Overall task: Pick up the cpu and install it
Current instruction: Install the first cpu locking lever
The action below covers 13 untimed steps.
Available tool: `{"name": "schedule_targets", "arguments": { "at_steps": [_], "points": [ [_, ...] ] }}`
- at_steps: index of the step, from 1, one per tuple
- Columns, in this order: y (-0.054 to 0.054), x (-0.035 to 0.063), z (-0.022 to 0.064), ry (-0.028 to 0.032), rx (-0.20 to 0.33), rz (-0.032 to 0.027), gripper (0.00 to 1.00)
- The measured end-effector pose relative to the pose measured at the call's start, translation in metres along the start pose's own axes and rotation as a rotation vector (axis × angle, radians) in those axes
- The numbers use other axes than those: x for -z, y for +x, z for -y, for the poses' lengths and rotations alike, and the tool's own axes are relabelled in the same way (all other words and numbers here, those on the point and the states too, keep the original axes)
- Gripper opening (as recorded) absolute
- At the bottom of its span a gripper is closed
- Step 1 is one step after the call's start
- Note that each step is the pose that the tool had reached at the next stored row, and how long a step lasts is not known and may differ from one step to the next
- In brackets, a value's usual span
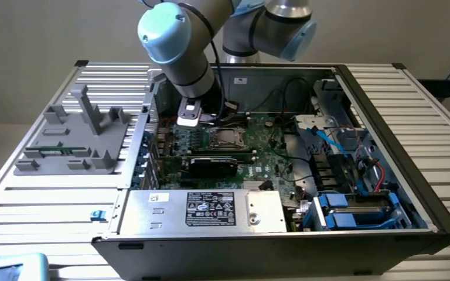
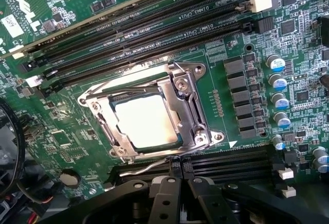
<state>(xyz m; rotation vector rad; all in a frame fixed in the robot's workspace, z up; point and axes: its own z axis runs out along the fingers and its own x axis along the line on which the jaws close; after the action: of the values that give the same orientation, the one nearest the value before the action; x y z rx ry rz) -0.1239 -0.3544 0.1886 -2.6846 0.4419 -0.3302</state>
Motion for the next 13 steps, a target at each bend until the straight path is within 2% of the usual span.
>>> {"name": "schedule_targets", "arguments": {
  "at_steps": [13],
  "points": [
    [0.0026, -0.0020, 0.0002, -0.0007, -0.003, -0.0015, 0.11]
  ]
}}
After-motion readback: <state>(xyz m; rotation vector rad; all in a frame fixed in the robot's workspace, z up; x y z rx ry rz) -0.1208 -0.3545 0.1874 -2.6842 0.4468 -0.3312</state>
